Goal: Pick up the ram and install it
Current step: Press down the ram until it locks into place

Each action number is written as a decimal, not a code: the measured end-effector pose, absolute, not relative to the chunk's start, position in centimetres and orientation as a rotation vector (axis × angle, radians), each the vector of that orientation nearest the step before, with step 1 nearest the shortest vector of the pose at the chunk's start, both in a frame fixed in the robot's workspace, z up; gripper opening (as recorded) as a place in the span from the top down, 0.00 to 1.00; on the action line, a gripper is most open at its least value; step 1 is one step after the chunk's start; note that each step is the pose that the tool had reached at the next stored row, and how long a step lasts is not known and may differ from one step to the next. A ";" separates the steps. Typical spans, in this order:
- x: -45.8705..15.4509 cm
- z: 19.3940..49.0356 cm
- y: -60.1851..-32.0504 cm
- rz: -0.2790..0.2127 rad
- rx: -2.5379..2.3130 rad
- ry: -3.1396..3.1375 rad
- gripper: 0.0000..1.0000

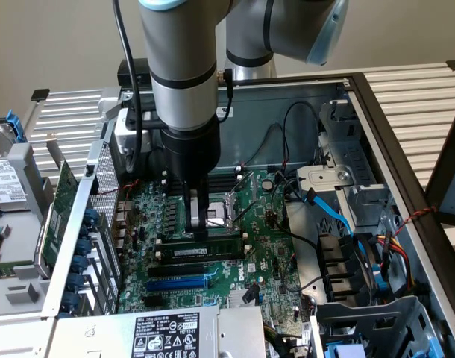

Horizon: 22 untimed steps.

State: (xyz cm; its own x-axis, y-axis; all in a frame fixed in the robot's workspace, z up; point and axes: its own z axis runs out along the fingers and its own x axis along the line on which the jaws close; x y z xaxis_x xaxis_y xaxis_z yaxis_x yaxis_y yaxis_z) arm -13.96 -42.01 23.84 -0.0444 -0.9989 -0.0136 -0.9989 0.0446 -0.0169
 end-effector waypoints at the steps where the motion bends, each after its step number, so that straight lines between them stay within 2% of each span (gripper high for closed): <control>1: -13.9 23.8 -42.0 -0.005 -2.157 2.255 0.90; 22: -13.8 23.2 -41.9 -0.006 -2.157 2.256 0.90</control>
